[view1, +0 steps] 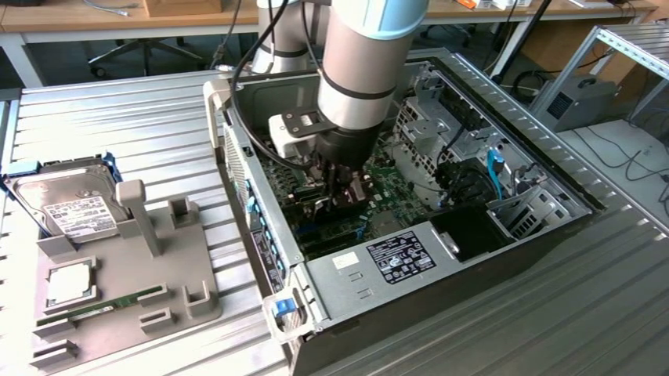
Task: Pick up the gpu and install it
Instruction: 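Insert the gpu into the slot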
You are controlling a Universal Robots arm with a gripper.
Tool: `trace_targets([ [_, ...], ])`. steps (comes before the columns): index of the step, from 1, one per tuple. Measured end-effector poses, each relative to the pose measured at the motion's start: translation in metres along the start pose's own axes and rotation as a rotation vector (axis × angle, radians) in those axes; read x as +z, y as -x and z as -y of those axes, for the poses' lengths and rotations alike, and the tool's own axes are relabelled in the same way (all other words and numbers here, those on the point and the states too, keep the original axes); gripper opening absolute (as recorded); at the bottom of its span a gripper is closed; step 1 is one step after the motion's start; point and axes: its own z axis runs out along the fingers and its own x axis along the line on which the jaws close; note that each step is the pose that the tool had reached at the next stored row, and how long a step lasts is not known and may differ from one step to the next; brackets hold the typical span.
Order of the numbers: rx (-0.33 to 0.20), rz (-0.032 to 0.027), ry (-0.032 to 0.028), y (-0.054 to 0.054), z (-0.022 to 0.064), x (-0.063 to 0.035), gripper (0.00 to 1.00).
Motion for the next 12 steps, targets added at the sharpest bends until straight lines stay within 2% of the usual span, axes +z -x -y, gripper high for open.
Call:
trace_targets([
  [12,0.000,-0.0003,-0.0005,0.0000,-0.0018,-0.0001,0.27],
])
